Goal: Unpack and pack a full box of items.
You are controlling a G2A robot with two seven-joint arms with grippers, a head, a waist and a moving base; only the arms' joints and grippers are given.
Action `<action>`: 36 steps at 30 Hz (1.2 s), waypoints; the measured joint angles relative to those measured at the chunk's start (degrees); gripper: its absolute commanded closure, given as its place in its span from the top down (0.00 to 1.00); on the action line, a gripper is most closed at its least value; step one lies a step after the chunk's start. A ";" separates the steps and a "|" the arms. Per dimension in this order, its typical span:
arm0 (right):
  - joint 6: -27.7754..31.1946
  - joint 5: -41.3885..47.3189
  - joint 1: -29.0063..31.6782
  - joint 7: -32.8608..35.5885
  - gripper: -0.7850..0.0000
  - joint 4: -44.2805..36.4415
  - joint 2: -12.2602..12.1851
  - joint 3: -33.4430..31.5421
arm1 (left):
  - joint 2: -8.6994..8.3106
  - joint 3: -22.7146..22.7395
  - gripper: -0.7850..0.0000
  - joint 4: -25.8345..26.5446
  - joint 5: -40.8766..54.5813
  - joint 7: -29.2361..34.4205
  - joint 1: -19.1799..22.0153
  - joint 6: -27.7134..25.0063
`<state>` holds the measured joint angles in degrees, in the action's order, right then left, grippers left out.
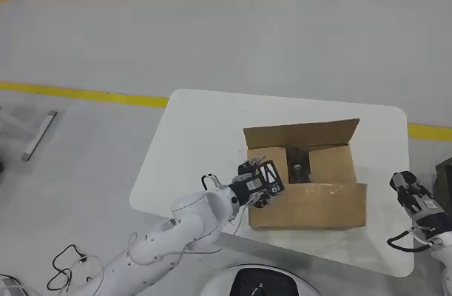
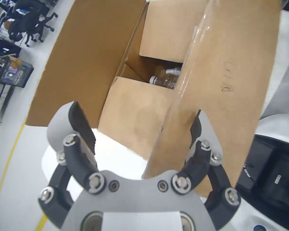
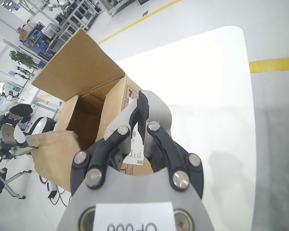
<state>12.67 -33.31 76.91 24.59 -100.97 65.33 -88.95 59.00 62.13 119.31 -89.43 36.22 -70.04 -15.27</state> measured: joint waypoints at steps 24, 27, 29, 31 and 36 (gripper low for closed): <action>10.13 0.07 6.25 6.04 0.00 -2.00 -0.68 4.20 | 1.59 1.71 1.00 -2.32 -3.75 3.38 -1.01 3.46; 10.93 0.41 7.96 6.85 0.00 -4.12 -0.93 3.37 | 1.59 2.53 1.00 -1.94 -3.83 3.40 -1.65 3.00; 10.06 0.28 8.67 5.45 0.00 -5.38 -1.06 1.82 | 1.65 2.92 1.00 -1.80 -3.73 3.33 -2.02 2.81; 7.38 0.72 8.31 2.82 0.00 -6.46 -1.08 -0.34 | 1.72 3.19 1.00 -1.71 -3.57 3.30 -2.28 2.66; -0.63 1.72 1.34 0.25 0.00 -6.15 -0.94 -2.49 | 1.89 3.33 1.00 -1.37 -3.70 3.22 -2.57 1.61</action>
<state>12.05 -31.59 78.25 24.84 -107.13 64.39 -91.44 60.89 65.46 117.93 -93.13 39.43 -72.60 -13.66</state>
